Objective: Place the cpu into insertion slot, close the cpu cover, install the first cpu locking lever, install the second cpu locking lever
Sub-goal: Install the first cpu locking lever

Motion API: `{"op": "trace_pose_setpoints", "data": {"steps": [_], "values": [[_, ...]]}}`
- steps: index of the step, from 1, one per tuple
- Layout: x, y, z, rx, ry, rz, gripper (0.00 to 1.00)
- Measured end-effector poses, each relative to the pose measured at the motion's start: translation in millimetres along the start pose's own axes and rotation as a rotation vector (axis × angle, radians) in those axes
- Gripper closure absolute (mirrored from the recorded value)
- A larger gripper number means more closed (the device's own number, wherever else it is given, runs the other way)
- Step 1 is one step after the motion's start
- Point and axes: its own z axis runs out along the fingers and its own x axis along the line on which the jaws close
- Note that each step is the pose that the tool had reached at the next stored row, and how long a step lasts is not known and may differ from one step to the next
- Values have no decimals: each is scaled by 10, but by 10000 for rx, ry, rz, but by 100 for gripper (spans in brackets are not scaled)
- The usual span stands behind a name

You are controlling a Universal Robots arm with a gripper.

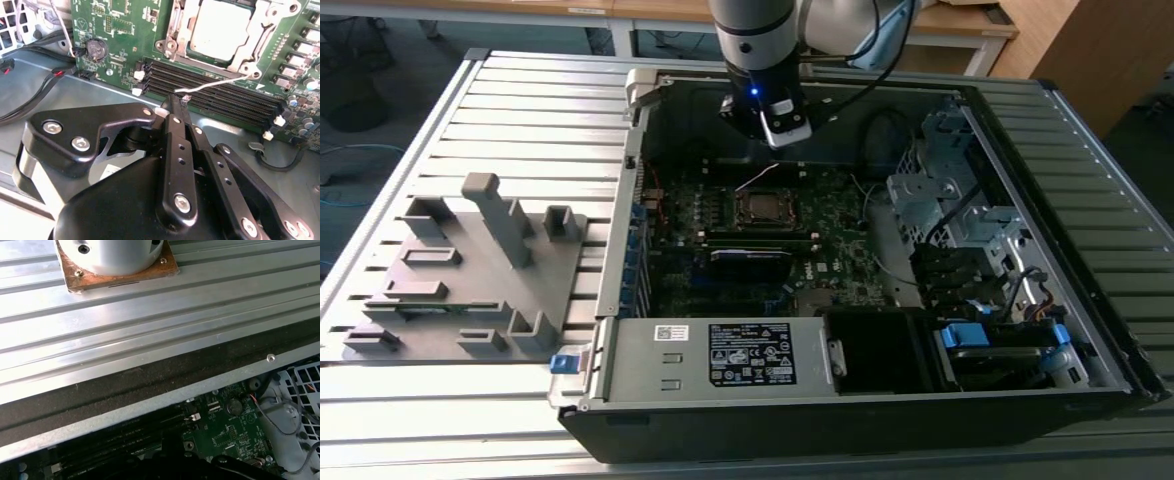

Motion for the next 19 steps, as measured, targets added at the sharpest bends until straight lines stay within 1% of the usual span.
{"op": "trace_pose_setpoints", "data": {"steps": [4, 8, 19], "values": [[0, -20, 13, 8, -3, -1, 90], [8, -38, 41, 10, -5, -3, 90], [34, -88, 158, 14, -8, -4, 90]]}}
